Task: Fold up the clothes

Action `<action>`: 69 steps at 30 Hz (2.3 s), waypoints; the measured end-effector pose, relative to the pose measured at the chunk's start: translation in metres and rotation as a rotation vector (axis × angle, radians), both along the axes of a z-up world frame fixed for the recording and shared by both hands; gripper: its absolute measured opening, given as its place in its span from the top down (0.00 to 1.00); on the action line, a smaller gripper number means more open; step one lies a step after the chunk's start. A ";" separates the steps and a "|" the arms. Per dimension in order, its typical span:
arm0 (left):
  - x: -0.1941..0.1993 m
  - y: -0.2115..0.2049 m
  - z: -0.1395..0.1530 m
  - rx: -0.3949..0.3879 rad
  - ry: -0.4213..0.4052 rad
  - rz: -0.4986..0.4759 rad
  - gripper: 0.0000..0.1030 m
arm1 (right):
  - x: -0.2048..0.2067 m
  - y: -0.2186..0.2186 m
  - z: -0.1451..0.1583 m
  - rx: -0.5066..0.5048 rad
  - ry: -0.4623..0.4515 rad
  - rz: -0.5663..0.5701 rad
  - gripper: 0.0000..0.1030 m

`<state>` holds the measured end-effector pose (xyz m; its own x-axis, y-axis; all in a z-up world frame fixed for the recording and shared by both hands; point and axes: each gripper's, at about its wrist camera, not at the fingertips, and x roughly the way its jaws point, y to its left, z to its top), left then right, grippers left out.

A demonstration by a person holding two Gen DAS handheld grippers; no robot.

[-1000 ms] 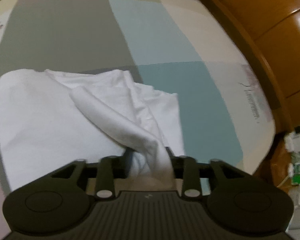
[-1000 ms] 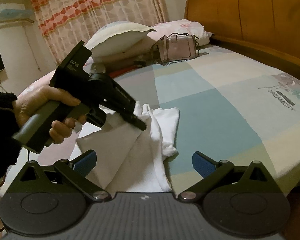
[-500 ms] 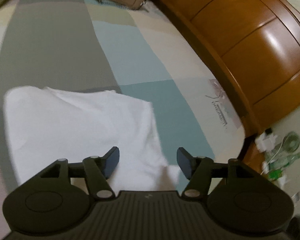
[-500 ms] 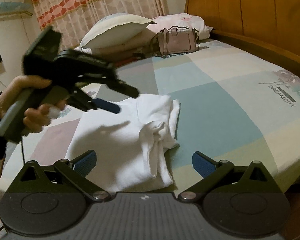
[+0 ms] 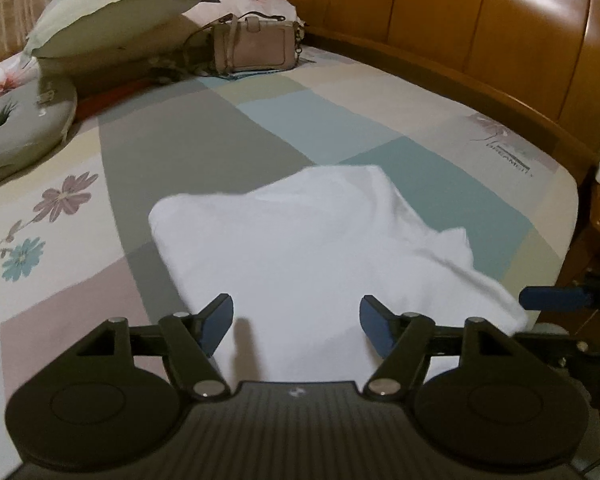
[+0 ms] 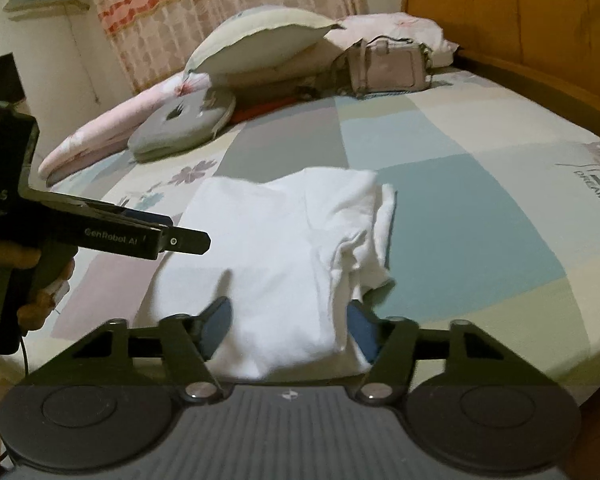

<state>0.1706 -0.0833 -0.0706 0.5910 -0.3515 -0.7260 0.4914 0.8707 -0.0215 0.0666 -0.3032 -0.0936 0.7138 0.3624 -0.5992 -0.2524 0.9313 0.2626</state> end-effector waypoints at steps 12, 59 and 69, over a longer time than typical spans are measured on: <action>-0.007 -0.003 -0.027 0.019 0.012 0.025 0.21 | 0.000 -0.013 -0.015 0.054 0.086 -0.017 0.39; 0.032 0.023 -0.017 -0.075 -0.042 0.010 0.21 | 0.108 -0.056 -0.003 0.187 0.016 -0.045 0.75; 0.069 0.025 -0.038 -0.107 -0.013 -0.027 0.13 | 0.178 -0.006 -0.038 0.077 0.112 0.073 0.78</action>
<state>0.2394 -0.0579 -0.1081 0.5891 -0.4423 -0.6763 0.5156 0.8502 -0.1069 0.2442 -0.3094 -0.1320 0.6137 0.4594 -0.6422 -0.2840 0.8873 0.3633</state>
